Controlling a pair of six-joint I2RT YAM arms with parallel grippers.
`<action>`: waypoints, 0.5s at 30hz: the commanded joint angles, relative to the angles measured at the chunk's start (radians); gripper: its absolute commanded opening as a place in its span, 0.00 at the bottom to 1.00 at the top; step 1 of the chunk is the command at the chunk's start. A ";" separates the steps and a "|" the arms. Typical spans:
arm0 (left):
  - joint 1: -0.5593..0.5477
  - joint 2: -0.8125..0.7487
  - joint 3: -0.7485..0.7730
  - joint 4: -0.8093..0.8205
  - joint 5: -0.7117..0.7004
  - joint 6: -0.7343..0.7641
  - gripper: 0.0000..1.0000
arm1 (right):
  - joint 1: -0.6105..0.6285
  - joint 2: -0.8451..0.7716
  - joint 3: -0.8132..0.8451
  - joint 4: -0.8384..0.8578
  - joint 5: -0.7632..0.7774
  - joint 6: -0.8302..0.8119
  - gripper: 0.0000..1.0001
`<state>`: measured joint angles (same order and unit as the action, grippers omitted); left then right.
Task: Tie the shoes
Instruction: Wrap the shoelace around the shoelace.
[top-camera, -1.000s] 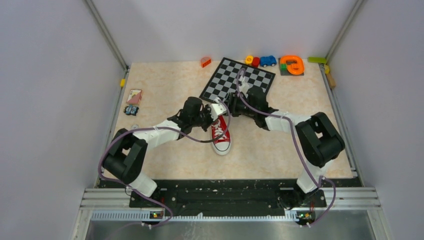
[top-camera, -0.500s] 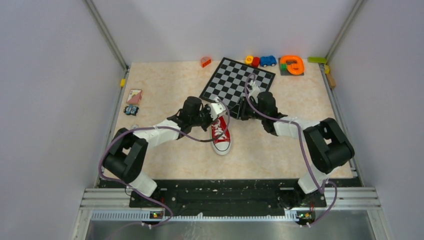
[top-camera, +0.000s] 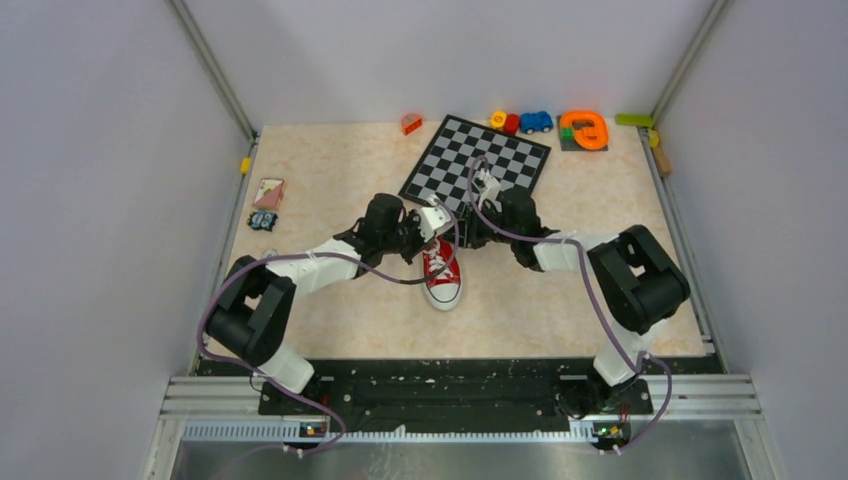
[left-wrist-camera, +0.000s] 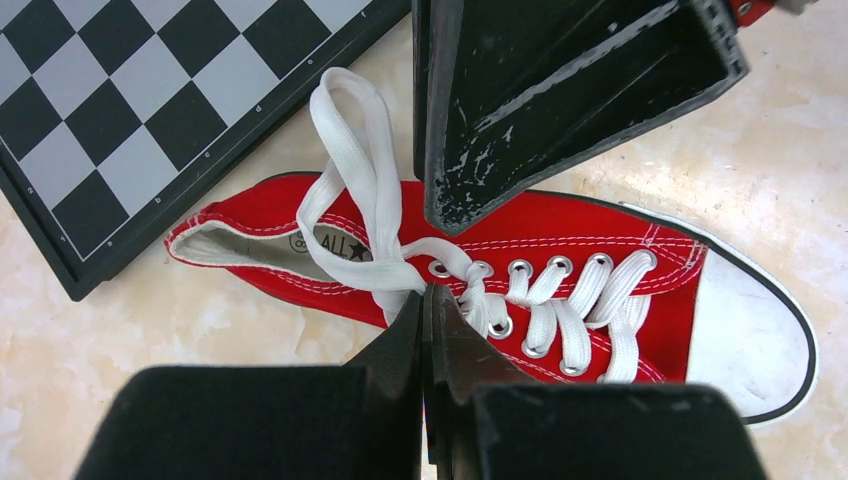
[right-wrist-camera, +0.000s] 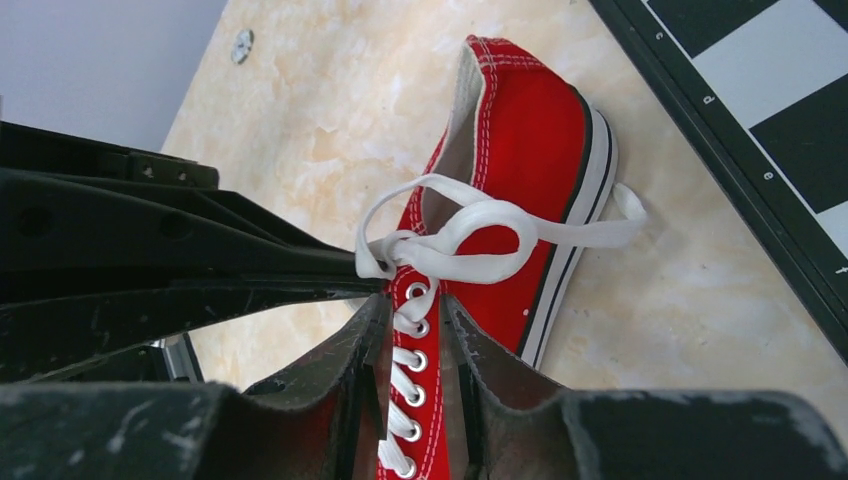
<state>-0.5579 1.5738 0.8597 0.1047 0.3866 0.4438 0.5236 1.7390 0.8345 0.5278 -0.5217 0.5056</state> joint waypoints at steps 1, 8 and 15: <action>0.004 -0.011 0.015 0.003 0.022 -0.007 0.00 | 0.019 0.034 0.056 0.001 -0.007 -0.037 0.26; 0.004 -0.013 0.019 -0.002 0.024 -0.008 0.00 | 0.029 0.067 0.078 -0.009 -0.001 -0.044 0.25; 0.005 -0.020 0.028 -0.016 0.031 -0.002 0.00 | 0.042 0.113 0.103 0.001 -0.016 -0.032 0.25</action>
<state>-0.5575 1.5738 0.8600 0.0956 0.3954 0.4438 0.5434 1.8320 0.8898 0.4995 -0.5217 0.4816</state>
